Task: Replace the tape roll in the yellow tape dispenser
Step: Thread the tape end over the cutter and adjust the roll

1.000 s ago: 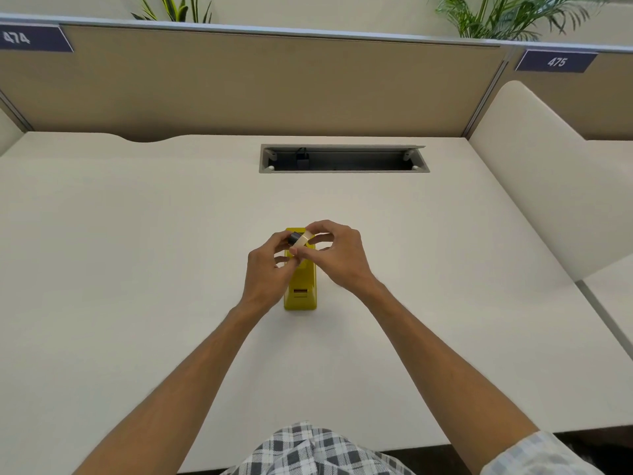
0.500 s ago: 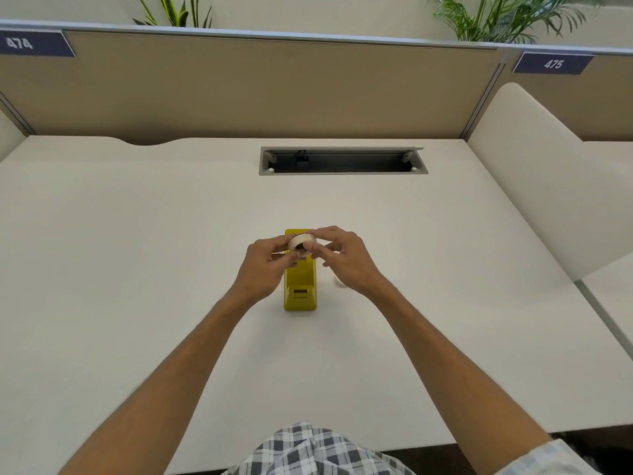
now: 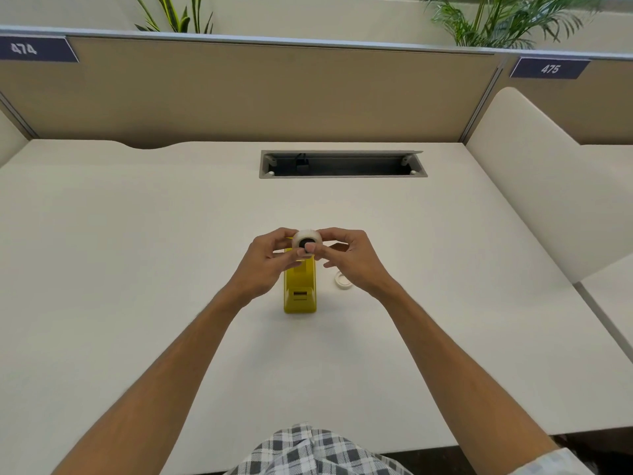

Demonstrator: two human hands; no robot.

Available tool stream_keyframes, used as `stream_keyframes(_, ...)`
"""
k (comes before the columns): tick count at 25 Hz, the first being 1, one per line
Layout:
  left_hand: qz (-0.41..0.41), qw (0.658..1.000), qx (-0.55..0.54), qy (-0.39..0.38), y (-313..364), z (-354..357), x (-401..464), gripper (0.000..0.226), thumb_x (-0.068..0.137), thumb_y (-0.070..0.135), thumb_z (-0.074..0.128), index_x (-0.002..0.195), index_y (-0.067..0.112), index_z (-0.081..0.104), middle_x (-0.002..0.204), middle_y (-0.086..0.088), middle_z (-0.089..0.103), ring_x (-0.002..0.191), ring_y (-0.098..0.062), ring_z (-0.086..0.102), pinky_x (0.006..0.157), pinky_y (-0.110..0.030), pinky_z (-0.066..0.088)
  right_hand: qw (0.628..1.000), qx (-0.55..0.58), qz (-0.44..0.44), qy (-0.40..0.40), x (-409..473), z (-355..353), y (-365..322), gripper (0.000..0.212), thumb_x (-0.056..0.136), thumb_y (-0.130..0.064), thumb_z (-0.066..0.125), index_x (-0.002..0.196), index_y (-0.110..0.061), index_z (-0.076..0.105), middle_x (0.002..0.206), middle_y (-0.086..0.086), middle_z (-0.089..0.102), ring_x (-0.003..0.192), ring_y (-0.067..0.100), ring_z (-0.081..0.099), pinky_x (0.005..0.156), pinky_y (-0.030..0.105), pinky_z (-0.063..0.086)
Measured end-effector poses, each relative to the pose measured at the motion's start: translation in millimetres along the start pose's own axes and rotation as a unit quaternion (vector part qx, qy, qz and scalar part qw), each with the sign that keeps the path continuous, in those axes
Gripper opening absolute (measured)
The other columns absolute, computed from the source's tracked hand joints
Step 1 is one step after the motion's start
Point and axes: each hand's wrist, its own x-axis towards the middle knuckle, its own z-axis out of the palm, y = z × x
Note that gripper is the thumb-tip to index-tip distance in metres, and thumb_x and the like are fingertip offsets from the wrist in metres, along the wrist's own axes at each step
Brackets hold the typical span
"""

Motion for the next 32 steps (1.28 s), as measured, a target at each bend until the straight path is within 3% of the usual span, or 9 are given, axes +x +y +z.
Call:
stream_keyframes(3, -0.005, 1.0, -0.021, 0.004, -2, 0, -2, 0.029, 0.089, 0.019, 0.067, 0.117, 0.017, 0.064, 0.109, 0.002, 0.072, 0.101, -0.011, 0.069, 0.077, -0.019, 0.056, 1.0, -0.013, -0.01, 0.02, -4, 2, 2, 0.018, 0.08, -0.029, 0.077, 0.098, -0.025, 0.076, 0.093, -0.01, 0.076, 0.082, 0.012, 0.071, 0.068, 0.024, 0.056)
stream_keyframes(6, -0.029, 0.996, -0.066, 0.046, -5, 4, -3, 0.029, 0.09, 0.015, 0.065, 0.118, 0.019, 0.062, 0.107, 0.0, 0.073, 0.096, -0.015, 0.071, 0.081, -0.026, 0.057, 0.995, -0.046, -0.032, 0.085, -7, 7, 7, 0.018, 0.079, -0.028, 0.078, 0.097, -0.024, 0.076, 0.093, -0.013, 0.076, 0.08, 0.007, 0.07, 0.072, 0.019, 0.054)
stream_keyframes(10, -0.059, 0.991, -0.095, 0.071, -6, 15, -4, 0.027, 0.093, 0.031, 0.06, 0.115, 0.017, 0.065, 0.099, -0.002, 0.076, 0.092, -0.019, 0.073, 0.084, -0.032, 0.058, 0.983, -0.091, -0.062, 0.15, -12, 15, 12, 0.016, 0.078, -0.028, 0.079, 0.093, -0.027, 0.075, 0.088, -0.017, 0.074, 0.075, 0.004, 0.068, 0.063, 0.016, 0.053)
stream_keyframes(12, -0.063, 0.99, -0.102, 0.075, -4, 21, -4, 0.029, 0.089, 0.04, 0.063, 0.109, 0.02, 0.067, 0.094, 0.0, 0.077, 0.09, -0.017, 0.073, 0.08, -0.029, 0.058, 0.975, -0.129, -0.08, 0.162, -14, 20, 15, 0.015, 0.079, -0.028, 0.078, 0.093, -0.026, 0.074, 0.086, -0.015, 0.074, 0.074, 0.003, 0.068, 0.06, 0.019, 0.054)
stream_keyframes(15, -0.067, 0.987, -0.116, 0.088, -1, 25, -2, 0.022, 0.082, 0.038, 0.072, 0.098, 0.024, 0.068, 0.089, -0.001, 0.077, 0.091, -0.015, 0.073, 0.079, -0.03, 0.056, 0.96, -0.187, -0.098, 0.186, -17, 26, 18, 0.014, 0.081, -0.031, 0.074, 0.094, -0.025, 0.071, 0.086, -0.015, 0.073, 0.073, 0.002, 0.067, 0.058, 0.026, 0.055)
stream_keyframes(20, -0.072, 0.985, -0.133, 0.086, 0, 25, -1, 0.033, 0.074, 0.032, 0.081, 0.104, 0.022, 0.069, 0.095, -0.002, 0.077, 0.097, -0.017, 0.072, 0.084, -0.029, 0.056, 0.937, -0.207, -0.119, 0.255, -22, 32, 22, 0.018, 0.081, -0.034, 0.075, 0.095, -0.023, 0.068, 0.09, -0.012, 0.071, 0.075, 0.003, 0.065, 0.057, 0.028, 0.054)
stream_keyframes(32, -0.038, 0.99, -0.071, 0.115, 5, 29, -1, 0.04, 0.069, 0.022, 0.084, 0.105, 0.024, 0.068, 0.103, 0.001, 0.073, 0.09, -0.011, 0.072, 0.082, -0.029, 0.058, 0.925, -0.219, -0.132, 0.282, -23, 38, 21, 0.028, 0.074, -0.032, 0.08, 0.093, -0.021, 0.063, 0.09, -0.008, 0.069, 0.075, 0.005, 0.065, 0.053, 0.034, 0.053)
